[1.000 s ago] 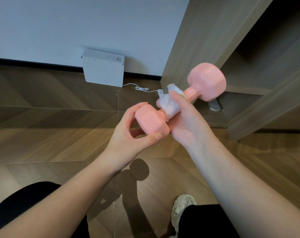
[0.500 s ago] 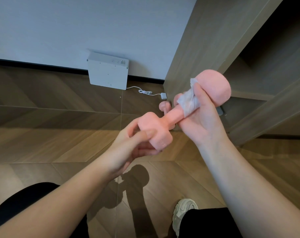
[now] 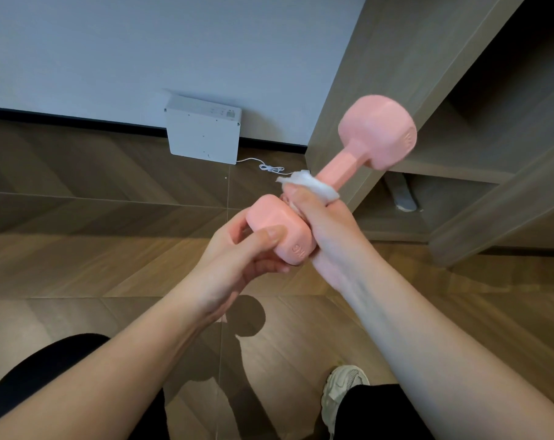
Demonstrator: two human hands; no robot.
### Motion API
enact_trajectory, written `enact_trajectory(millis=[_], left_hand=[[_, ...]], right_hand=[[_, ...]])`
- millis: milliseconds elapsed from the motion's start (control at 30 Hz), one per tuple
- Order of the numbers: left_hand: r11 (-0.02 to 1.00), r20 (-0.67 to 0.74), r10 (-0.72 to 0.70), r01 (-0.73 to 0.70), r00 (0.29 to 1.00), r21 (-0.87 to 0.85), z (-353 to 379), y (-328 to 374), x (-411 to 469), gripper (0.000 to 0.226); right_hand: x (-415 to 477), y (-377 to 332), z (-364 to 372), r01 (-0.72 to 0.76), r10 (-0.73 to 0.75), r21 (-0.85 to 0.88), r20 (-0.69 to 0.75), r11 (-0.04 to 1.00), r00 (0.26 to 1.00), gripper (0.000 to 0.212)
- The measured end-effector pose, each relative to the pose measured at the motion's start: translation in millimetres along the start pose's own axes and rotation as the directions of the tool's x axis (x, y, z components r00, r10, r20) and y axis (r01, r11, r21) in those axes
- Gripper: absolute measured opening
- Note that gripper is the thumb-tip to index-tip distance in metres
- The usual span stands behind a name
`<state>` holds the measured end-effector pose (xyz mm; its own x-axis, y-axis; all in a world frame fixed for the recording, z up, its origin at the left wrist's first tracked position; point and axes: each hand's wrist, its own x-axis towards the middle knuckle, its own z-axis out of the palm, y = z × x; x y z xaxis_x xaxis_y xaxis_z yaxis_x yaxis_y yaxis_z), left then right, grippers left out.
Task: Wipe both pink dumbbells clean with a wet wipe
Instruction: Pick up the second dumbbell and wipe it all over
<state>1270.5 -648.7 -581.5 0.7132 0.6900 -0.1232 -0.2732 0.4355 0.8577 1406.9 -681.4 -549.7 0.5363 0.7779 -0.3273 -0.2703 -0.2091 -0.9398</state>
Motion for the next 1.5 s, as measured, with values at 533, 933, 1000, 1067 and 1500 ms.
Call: enact_trajectory(millis=[533, 933, 1000, 1067, 1500], left_hand=[[0.905, 0.236, -0.355, 0.395, 0.905, -0.154, -1, 8, 7, 0.084], [0.982, 0.222, -0.135, 0.16, 0.966, -0.1, -1, 6, 2, 0.063], [0.976, 0.227, -0.201, 0.213, 0.953, -0.031, -2, 5, 2, 0.08], [0.955, 0.238, -0.28, 0.295, 0.93, -0.03, -4, 2, 4, 0.096], [0.928, 0.316, -0.324, 0.365, 0.892, -0.08, -28, 2, 7, 0.086]], right_hand=[[-24, -6, -12, 0.158, -0.103, -0.1, 0.416, 0.982, 0.903, 0.036], [-13, 1, -10, 0.198, -0.176, -0.093, 0.2, 0.976, 0.964, 0.035], [-17, 3, -8, 0.205, -0.172, -0.113, 0.247, 0.972, 0.954, 0.02], [-20, 6, -5, 0.211, -0.168, -0.125, 0.29, 0.969, 0.942, 0.022], [-18, 6, -3, 0.285, -0.224, -0.101, 0.397, 0.953, 0.89, 0.014]])
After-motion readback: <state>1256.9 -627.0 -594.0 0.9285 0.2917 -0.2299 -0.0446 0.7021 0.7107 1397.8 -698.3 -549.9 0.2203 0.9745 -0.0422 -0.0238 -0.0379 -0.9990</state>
